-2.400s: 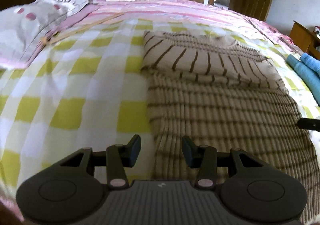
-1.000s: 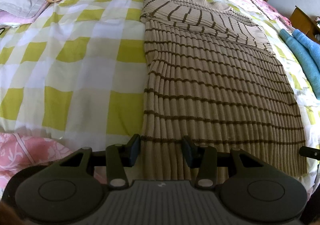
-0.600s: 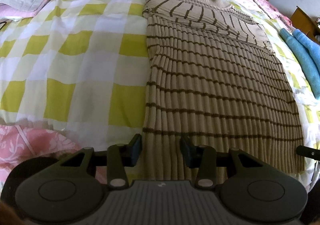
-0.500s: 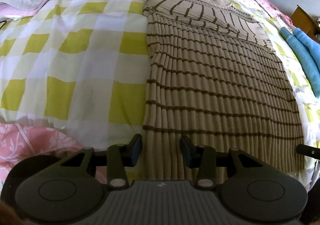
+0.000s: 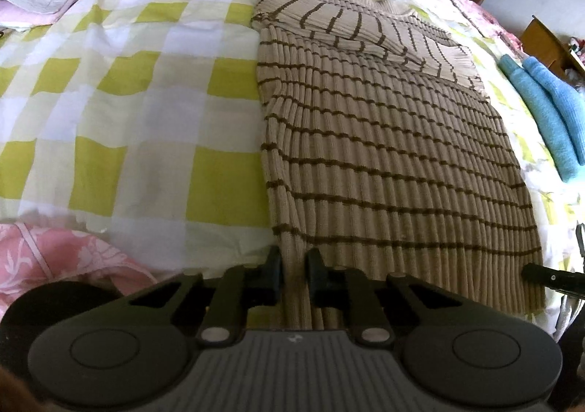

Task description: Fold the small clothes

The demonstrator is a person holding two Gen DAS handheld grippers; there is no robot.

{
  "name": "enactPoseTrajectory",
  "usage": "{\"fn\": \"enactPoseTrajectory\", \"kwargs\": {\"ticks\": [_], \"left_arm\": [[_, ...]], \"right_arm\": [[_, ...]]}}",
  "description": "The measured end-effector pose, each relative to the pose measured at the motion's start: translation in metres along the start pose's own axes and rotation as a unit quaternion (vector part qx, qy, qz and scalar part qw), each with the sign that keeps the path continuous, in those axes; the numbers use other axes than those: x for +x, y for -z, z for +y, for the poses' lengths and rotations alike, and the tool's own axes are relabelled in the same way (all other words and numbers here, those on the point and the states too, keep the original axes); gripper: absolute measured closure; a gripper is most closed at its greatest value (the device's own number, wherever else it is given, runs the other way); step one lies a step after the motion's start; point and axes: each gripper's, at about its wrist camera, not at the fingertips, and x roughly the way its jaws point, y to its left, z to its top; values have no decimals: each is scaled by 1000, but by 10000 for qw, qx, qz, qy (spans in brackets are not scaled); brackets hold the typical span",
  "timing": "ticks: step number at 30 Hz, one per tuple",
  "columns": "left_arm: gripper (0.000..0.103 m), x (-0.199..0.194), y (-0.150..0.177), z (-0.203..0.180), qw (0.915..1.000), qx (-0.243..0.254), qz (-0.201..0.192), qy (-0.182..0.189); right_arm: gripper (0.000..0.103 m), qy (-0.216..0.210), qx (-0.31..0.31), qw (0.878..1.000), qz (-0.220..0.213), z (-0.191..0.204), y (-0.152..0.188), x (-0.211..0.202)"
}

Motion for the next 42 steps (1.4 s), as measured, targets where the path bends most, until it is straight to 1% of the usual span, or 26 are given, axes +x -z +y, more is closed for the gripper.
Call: {"fn": "enactPoseTrajectory", "kwargs": {"ticks": [8,11,12,14,15,19,21,23,26,31,34,37,42], "left_arm": [[81,4,-2,-2,9999,60,94,-27],[82,4,-1,-4,9999,124,78,-42],[82,3,-1,-5,9999,142,55,-48],[86,2,-1,-5,9999,136,27,5],[87,2,-1,-5,9999,127,11,36],[89,-3,-3,-1,9997,-5,-96,246],[89,-7,-6,3,9986,-197,-196,461],[90,-11,-12,8,9957,-451,-347,726],[90,-14,-23,12,9903,-698,-593,1044],[90,-10,-50,19,9788,-1051,-932,1491],[90,-8,-69,20,9731,-1151,-1149,1629],[90,-5,-90,24,9658,-1292,-1404,1756],[90,3,-126,33,9585,-1410,-1743,1761]], "right_arm": [[88,-105,113,9999,-34,-3,-1,4],[85,-186,158,9997,-45,-4,-1,5],[87,-204,181,9996,-48,-4,-1,6],[89,-239,229,9994,-62,-5,-2,6],[93,-281,253,9993,-64,-5,-2,5],[94,-573,379,9975,-177,-5,-1,2],[95,-793,491,9951,-317,-4,-3,-3],[95,-991,615,9918,-513,-2,-9,-9],[96,-1218,767,9866,-773,1,-19,-14],[96,-1537,1016,9764,-1123,8,-49,-14],[96,-1705,1088,9704,-1317,14,-71,-11],[96,-1783,1117,9657,-1523,18,-96,-5],[96,-1779,1072,9612,-1817,22,-139,8]]}}
